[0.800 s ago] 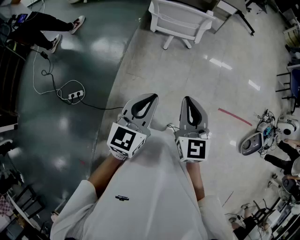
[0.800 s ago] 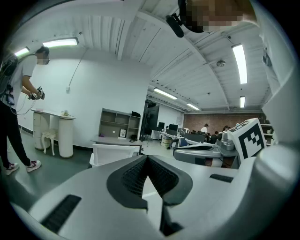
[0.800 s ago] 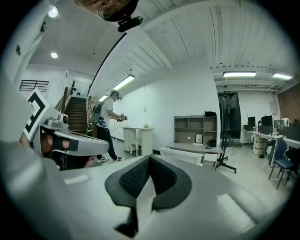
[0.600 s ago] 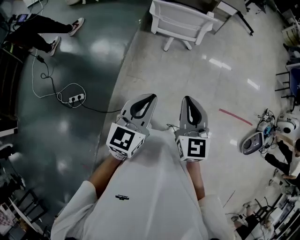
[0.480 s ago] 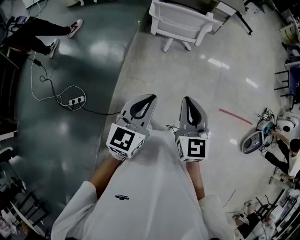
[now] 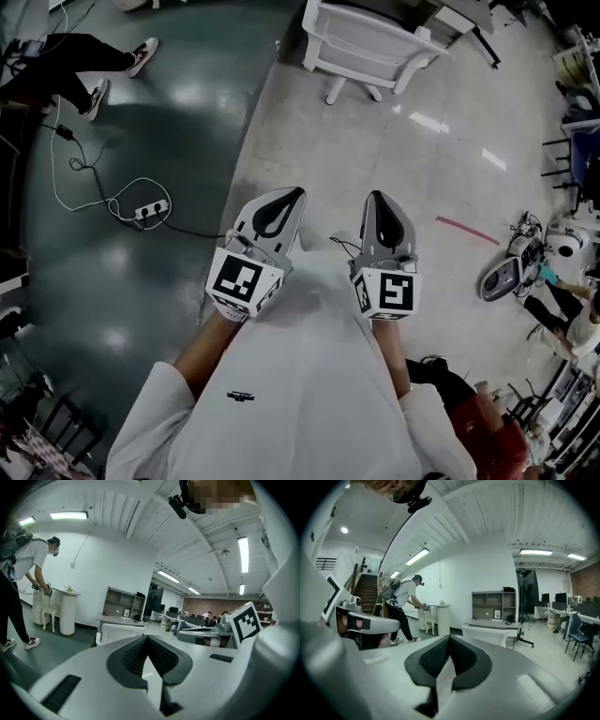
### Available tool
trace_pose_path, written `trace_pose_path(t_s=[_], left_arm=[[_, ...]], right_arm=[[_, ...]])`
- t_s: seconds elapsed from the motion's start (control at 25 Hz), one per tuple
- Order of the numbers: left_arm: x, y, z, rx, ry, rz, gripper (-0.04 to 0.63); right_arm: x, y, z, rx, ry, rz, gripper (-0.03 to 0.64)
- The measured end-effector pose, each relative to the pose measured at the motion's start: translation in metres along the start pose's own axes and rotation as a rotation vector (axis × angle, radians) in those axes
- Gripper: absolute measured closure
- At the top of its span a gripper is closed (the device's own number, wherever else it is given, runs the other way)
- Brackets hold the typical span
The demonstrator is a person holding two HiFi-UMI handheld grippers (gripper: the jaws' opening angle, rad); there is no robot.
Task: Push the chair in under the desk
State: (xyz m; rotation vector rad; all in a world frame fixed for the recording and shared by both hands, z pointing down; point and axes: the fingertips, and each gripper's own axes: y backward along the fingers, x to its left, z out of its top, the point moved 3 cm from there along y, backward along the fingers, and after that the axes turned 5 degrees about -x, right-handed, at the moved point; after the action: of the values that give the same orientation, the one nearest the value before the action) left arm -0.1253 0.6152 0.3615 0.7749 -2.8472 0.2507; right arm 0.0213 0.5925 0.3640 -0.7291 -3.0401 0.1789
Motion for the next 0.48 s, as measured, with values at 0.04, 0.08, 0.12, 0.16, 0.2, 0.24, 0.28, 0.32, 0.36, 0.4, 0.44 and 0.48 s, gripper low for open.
trace_pose_path(t_s=[0.04,0.08,0.12,0.16,0.2,0.24,0.28,0.32,0.36,0.4,0.44,0.48], left_arm=[[0.004,0.000,0.001,0.000,0.004,-0.002,0.589],[0.007,0.000,0.002,-0.001,0.009,-0.003,0.589],[0.010,-0.001,0.003,-0.003,0.014,-0.004,0.589],[0.012,-0.003,0.004,-0.006,0.017,-0.004,0.589],[0.014,-0.006,0.006,-0.008,0.019,-0.005,0.589],[0.015,-0.009,0.008,-0.008,0.020,-0.008,0.589],[0.016,-0.012,0.008,-0.006,0.022,-0.009,0.589],[0.018,-0.016,0.007,-0.002,0.023,-0.011,0.589],[0.020,-0.020,0.007,0.002,0.022,-0.014,0.589],[0.022,-0.025,0.007,0.005,0.020,-0.016,0.589],[0.025,-0.032,0.007,0.007,0.018,-0.017,0.589],[0.028,-0.040,0.007,0.009,0.016,-0.016,0.589]], right_arm=[[0.003,-0.003,0.001,0.002,-0.001,0.001,0.604],[0.006,-0.006,0.003,0.002,0.005,0.007,0.604],[0.008,-0.009,0.005,0.002,0.017,0.016,0.604],[0.009,-0.012,0.007,0.002,0.030,0.026,0.604],[0.009,-0.015,0.009,0.001,0.041,0.033,0.604],[0.008,-0.019,0.010,0.000,0.045,0.035,0.604],[0.006,-0.022,0.010,0.000,0.045,0.034,0.604],[0.003,-0.024,0.010,-0.001,0.040,0.029,0.604],[0.000,-0.028,0.010,-0.004,0.032,0.022,0.604],[-0.004,-0.033,0.009,-0.008,0.024,0.015,0.604],[-0.008,-0.038,0.010,-0.013,0.020,0.010,0.604],[-0.014,-0.044,0.010,-0.016,0.021,0.008,0.604]])
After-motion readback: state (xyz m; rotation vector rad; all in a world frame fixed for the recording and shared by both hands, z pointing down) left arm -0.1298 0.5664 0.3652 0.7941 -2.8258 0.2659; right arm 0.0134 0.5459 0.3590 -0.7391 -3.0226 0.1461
